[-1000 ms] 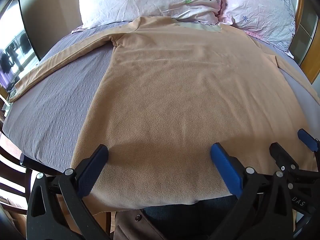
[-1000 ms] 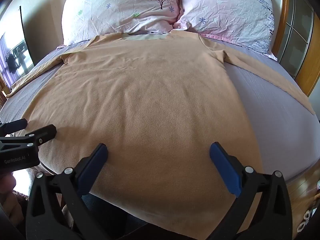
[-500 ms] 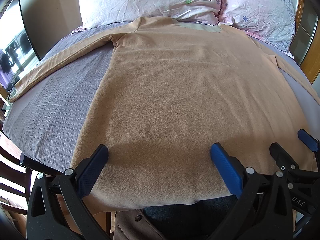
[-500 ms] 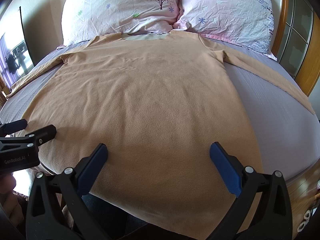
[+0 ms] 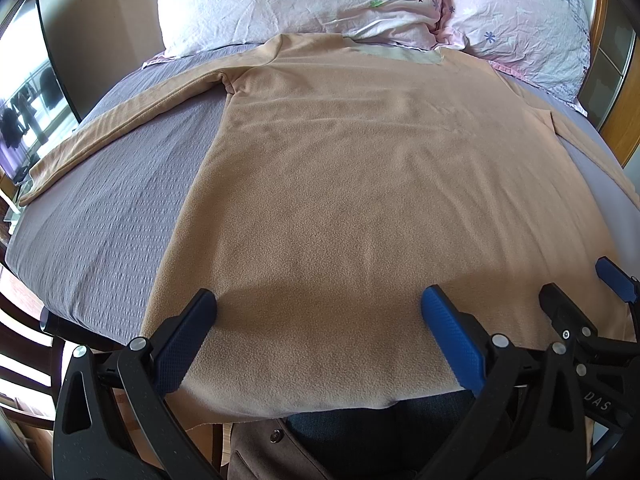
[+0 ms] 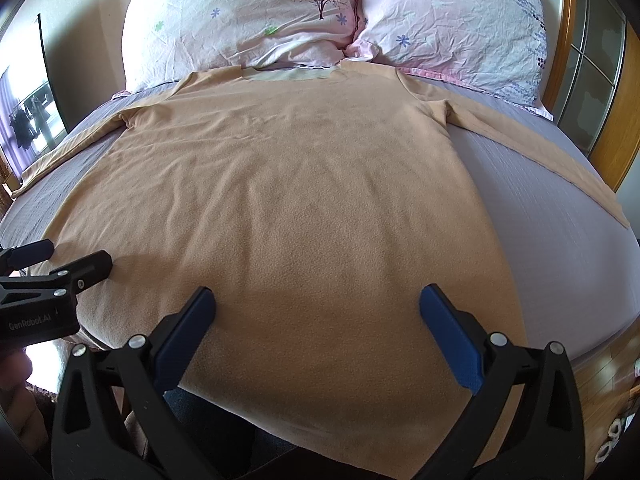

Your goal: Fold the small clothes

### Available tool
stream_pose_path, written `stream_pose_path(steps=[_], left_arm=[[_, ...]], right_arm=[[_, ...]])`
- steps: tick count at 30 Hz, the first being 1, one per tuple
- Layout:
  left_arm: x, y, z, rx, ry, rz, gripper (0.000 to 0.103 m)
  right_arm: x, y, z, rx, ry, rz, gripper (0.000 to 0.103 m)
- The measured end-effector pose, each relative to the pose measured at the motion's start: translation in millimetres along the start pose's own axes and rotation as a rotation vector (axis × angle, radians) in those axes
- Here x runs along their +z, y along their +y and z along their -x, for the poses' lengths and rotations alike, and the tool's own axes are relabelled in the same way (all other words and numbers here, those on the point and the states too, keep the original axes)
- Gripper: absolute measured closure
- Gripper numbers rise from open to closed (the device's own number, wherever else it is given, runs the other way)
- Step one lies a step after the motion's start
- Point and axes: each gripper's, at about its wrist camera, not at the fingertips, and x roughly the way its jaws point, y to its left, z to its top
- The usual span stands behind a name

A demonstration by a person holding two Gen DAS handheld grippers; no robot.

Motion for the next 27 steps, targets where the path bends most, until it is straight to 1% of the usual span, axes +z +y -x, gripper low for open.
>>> stream_pose_path(steps=[27], left_arm=[[2.2,0.4,-0.3,-0.002,0.002,-0.004,0.001]], right_arm=[[0.1,0.4,0.7,-0.002,-0.006,-0.003,0.002]])
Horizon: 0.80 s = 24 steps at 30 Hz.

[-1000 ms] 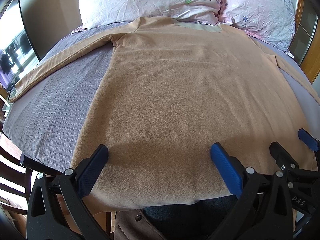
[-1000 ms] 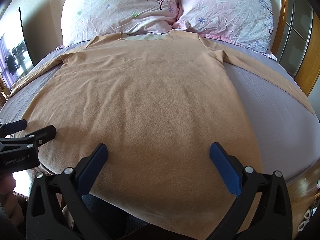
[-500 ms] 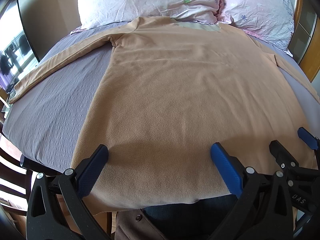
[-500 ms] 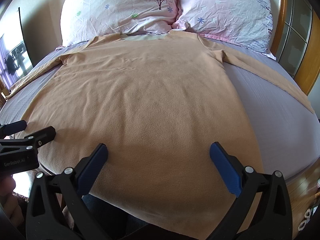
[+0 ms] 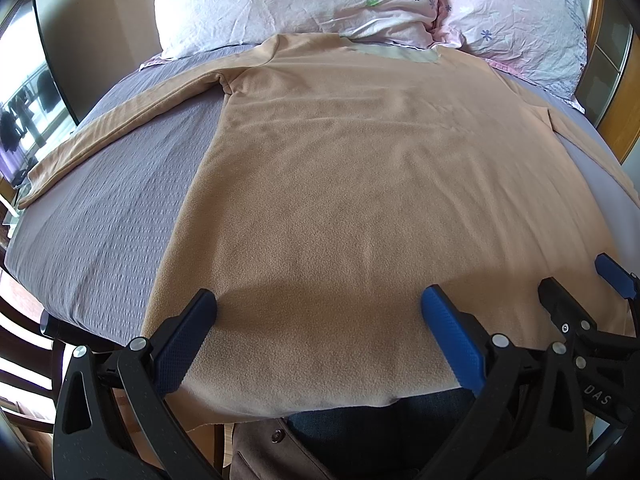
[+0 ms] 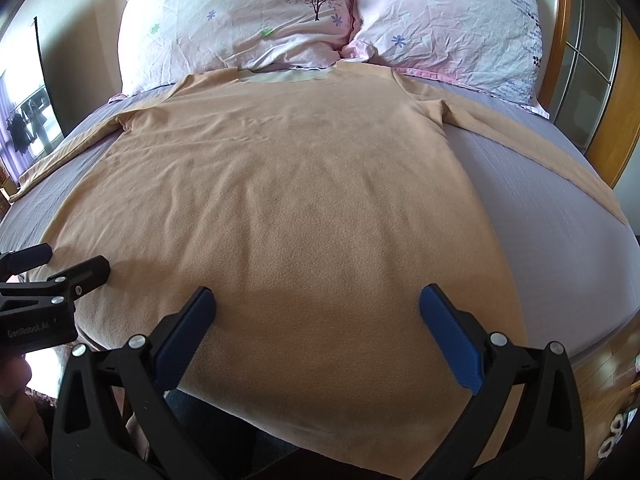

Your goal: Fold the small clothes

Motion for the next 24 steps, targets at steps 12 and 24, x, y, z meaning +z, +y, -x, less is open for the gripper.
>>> stream_pose_path(steps=[12,24], left_arm=[[-5.2,-4.6,3.1,-0.007,-0.016,-0.017,0.001],[-2.6,10.5,8.5,-0.105,-0.125,0.005,0.001]], right_arm=[[-5.8,-3.8,3.7,0.011,-0.058,0.012,0.002],[54.6,-174.5,28.1,0.030,-0.180,-0.411,0.004]])
